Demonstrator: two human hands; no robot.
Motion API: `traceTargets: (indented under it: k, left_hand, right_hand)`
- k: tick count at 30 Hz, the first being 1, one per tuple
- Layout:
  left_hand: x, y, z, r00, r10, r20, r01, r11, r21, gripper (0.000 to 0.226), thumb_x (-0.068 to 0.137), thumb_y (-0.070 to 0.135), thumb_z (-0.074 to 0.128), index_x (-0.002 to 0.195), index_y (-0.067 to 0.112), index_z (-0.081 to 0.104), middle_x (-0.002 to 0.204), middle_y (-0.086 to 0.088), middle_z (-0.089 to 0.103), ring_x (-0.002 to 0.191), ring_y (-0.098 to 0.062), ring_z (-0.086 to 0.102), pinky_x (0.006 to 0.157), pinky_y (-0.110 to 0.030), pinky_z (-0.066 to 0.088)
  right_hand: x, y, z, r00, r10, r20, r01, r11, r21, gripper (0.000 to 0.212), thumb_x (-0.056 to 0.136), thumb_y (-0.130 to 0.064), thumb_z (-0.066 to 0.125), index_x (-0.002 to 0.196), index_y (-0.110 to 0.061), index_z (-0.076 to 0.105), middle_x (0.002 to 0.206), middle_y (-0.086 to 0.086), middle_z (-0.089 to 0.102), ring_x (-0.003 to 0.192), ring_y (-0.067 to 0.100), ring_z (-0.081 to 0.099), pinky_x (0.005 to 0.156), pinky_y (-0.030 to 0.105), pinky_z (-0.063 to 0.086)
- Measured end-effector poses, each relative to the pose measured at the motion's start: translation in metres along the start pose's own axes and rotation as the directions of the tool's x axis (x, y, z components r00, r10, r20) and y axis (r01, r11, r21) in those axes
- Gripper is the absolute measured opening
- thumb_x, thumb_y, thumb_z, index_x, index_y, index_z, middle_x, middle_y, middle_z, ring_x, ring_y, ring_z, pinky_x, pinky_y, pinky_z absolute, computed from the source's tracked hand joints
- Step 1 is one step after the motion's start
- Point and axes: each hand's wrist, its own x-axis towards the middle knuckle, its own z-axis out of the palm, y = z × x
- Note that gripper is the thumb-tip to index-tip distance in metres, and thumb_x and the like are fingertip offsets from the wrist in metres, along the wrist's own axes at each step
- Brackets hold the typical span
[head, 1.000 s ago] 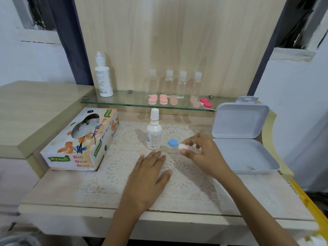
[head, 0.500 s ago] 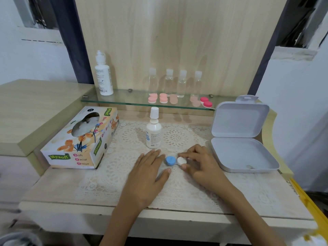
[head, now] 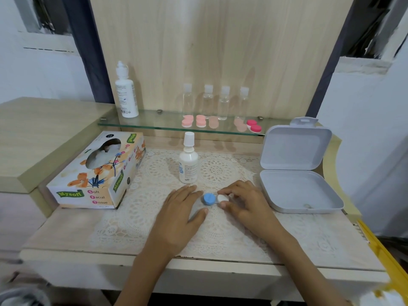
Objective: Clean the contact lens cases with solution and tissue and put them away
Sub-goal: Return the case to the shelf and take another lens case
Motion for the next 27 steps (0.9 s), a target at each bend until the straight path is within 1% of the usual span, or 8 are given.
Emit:
traceTargets:
  k: [4, 7, 9, 12, 15, 18, 23, 27]
  left_hand:
    - [0.001, 0.0, -0.001, 1.0, -0.009, 0.007, 0.01, 1.0, -0.027, 0.082, 0.071, 0.068, 0.017, 0.139, 0.029, 0.04, 0.147, 0.011, 0.033, 0.137, -0.004, 0.02, 0.111, -0.017, 0.007]
    - [0.005, -0.001, -0.004, 0.999, -0.003, 0.033, 0.003, 1.0, -0.019, 0.08, 0.069, 0.068, 0.018, 0.138, 0.034, 0.04, 0.145, 0.011, 0.036, 0.134, -0.006, 0.024, 0.114, -0.025, 0.015]
    - [0.009, 0.0, -0.006, 0.998, 0.01, 0.064, -0.01, 1.0, 0.002, 0.078, 0.069, 0.067, 0.018, 0.139, 0.039, 0.038, 0.142, 0.013, 0.037, 0.131, -0.005, 0.025, 0.113, -0.03, 0.019]
    - [0.015, 0.002, -0.011, 0.995, 0.043, 0.089, -0.048, 0.997, 0.054, 0.069, 0.074, 0.066, 0.024, 0.137, 0.043, 0.038, 0.131, 0.018, 0.041, 0.124, -0.004, 0.03, 0.106, -0.026, 0.022]
    - [0.022, 0.005, -0.013, 0.995, 0.068, 0.075, -0.073, 0.996, 0.053, 0.045, 0.089, 0.054, 0.045, 0.132, 0.043, 0.045, 0.119, 0.019, 0.046, 0.114, -0.004, 0.036, 0.097, -0.025, 0.025]
    - [0.026, 0.007, -0.012, 0.996, 0.081, 0.04, -0.082, 0.996, 0.028, 0.033, 0.09, 0.044, 0.053, 0.124, 0.042, 0.054, 0.111, 0.019, 0.05, 0.108, -0.003, 0.04, 0.095, -0.027, 0.027]
    - [0.028, 0.008, -0.005, 0.998, 0.057, -0.01, -0.057, 0.998, -0.014, 0.029, 0.088, 0.037, 0.059, 0.117, 0.036, 0.062, 0.105, 0.017, 0.055, 0.104, -0.005, 0.044, 0.096, -0.032, 0.031]
    - [0.027, 0.01, -0.001, 0.998, 0.042, -0.054, -0.043, 0.999, -0.015, 0.029, 0.088, 0.034, 0.061, 0.116, 0.031, 0.064, 0.103, 0.015, 0.056, 0.102, -0.007, 0.046, 0.095, -0.033, 0.034]
  right_hand:
    - [0.0, 0.0, 0.0, 1.0, -0.002, -0.009, 0.002, 1.0, -0.009, 0.022, 0.085, -0.027, 0.07, 0.107, -0.025, 0.07, 0.095, -0.011, 0.06, 0.095, 0.011, 0.048, 0.083, 0.029, 0.042]
    - [0.0, 0.0, 0.001, 1.0, -0.016, -0.012, 0.016, 1.0, -0.022, 0.023, 0.085, -0.028, 0.069, 0.107, -0.024, 0.07, 0.095, -0.011, 0.06, 0.094, 0.011, 0.048, 0.083, 0.029, 0.042]
    - [0.0, 0.0, 0.001, 1.0, -0.024, -0.013, 0.023, 0.999, -0.036, 0.024, 0.085, -0.028, 0.069, 0.108, -0.023, 0.07, 0.094, -0.011, 0.06, 0.094, 0.011, 0.048, 0.082, 0.028, 0.041]
    - [0.0, 0.0, 0.001, 0.999, -0.029, -0.014, 0.028, 0.998, -0.059, 0.024, 0.085, -0.029, 0.068, 0.108, -0.024, 0.07, 0.094, -0.012, 0.059, 0.093, 0.01, 0.048, 0.08, 0.026, 0.04]
    - [0.0, 0.0, 0.001, 0.999, -0.037, -0.01, 0.036, 0.996, -0.077, 0.024, 0.086, -0.03, 0.068, 0.109, -0.024, 0.069, 0.093, -0.012, 0.058, 0.092, 0.011, 0.048, 0.078, 0.025, 0.039]
    - [0.0, 0.0, 0.001, 0.999, -0.037, -0.009, 0.036, 0.996, -0.087, 0.025, 0.085, -0.03, 0.068, 0.109, -0.023, 0.069, 0.092, -0.011, 0.059, 0.091, 0.012, 0.048, 0.078, 0.026, 0.04]
    - [0.0, -0.001, 0.001, 0.999, -0.032, 0.007, 0.033, 0.994, -0.106, 0.031, 0.082, -0.038, 0.061, 0.107, -0.022, 0.07, 0.091, -0.011, 0.058, 0.089, 0.012, 0.048, 0.075, 0.022, 0.037]
    - [0.001, 0.0, 0.001, 0.999, -0.042, 0.003, 0.042, 0.992, -0.121, 0.025, 0.084, -0.029, 0.067, 0.108, -0.021, 0.07, 0.091, -0.009, 0.059, 0.088, 0.011, 0.047, 0.074, 0.019, 0.035]
